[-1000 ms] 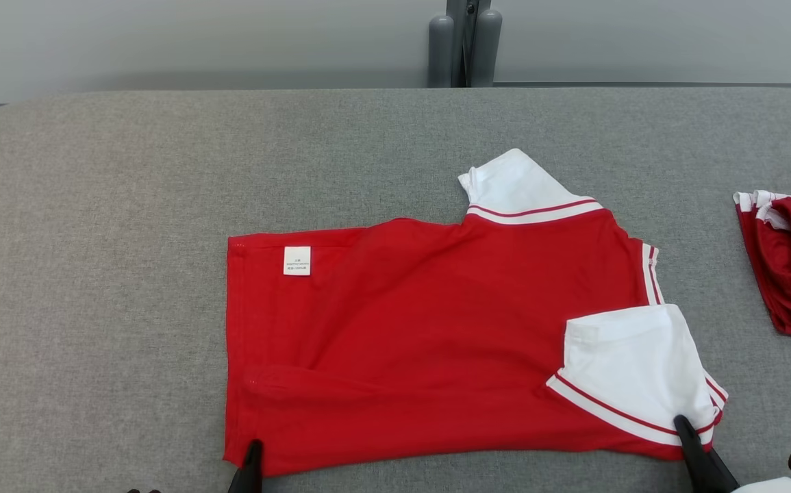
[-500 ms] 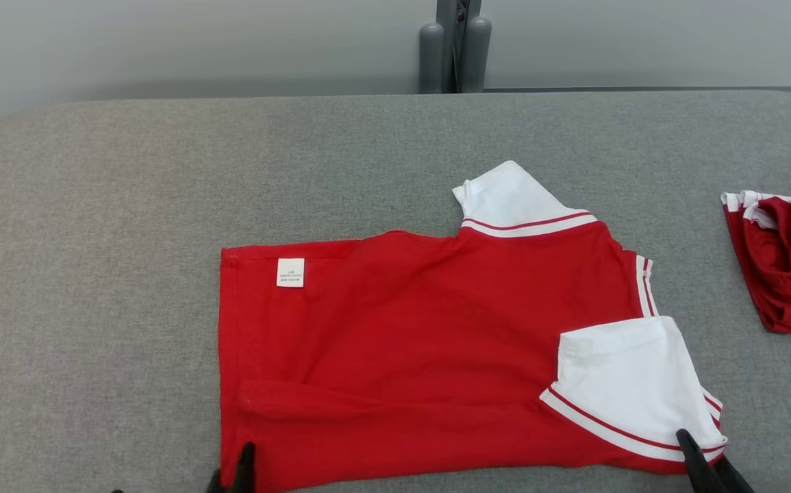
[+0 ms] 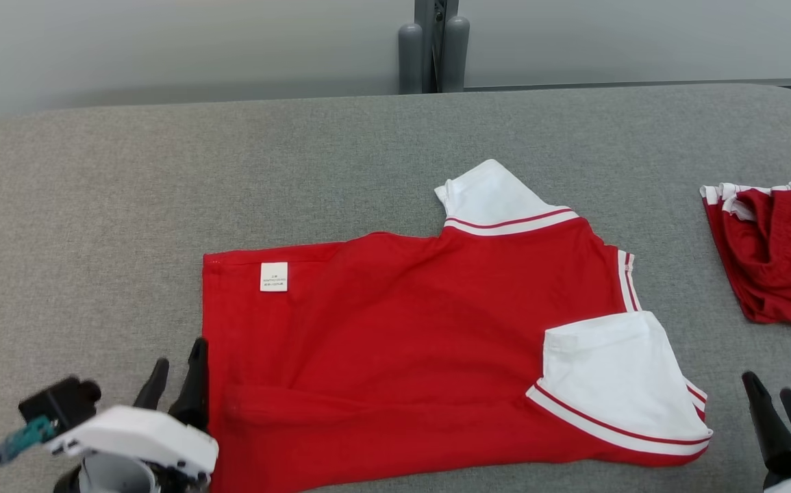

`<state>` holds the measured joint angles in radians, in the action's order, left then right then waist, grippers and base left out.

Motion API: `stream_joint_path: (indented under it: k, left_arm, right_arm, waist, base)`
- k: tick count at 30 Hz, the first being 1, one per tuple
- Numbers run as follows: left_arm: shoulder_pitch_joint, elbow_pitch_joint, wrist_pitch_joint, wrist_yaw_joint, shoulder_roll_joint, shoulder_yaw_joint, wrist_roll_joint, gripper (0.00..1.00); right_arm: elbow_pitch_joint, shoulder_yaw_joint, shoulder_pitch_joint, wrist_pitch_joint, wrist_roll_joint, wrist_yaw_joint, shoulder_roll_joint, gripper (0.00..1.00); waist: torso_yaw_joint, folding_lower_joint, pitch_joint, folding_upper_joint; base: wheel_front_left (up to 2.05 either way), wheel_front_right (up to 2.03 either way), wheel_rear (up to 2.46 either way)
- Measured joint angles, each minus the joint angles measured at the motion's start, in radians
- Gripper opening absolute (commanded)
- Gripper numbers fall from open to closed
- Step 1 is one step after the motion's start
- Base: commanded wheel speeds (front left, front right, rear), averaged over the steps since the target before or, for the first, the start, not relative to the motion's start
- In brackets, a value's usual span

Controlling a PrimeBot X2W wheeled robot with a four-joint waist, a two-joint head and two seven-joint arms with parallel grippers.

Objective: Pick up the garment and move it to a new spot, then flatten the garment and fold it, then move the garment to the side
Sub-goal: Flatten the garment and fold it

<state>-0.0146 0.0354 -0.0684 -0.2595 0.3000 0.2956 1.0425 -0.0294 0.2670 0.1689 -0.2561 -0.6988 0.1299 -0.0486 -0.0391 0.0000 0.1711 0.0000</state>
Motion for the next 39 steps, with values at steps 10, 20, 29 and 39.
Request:
stream_joint_path:
  k: [10, 20, 29, 39]
  left_arm:
    - [0.309, 0.245, 0.114, 0.004, 0.035, 0.092, -0.102, 1.00]
    - [0.519, 0.518, 0.129, 0.040, 0.010, 0.149, -0.163, 1.00]
    - [0.599, 0.675, 0.095, 0.093, -0.020, 0.174, -0.182, 0.99]
    - [0.641, 0.738, -0.004, 0.153, -0.060, 0.188, -0.195, 0.00]
  right_arm:
    - [-0.025, -0.044, -0.139, -0.062, 0.074, 0.000, -0.008, 1.00]
    - [0.027, -0.140, -0.249, -0.058, 0.096, 0.000, -0.038, 1.00]
    - [0.063, -0.183, -0.297, -0.042, 0.098, 0.000, -0.068, 1.00]
    - [0.126, -0.247, -0.453, -0.070, 0.143, 0.000, -0.129, 1.00]
  waist:
    - [-0.009, 0.0000, 0.029, 0.0000]
    - [-0.035, 0.0000, 0.093, 0.0000]
    - [-0.054, 0.0000, 0.116, 0.0000]
    - [-0.024, 0.0000, 0.133, 0.0000]
  base:
    - [0.00, 0.00, 0.00]
    - [0.00, 0.00, 0.00]
    - [0.00, 0.00, 0.00]
    - [0.00, 0.00, 0.00]
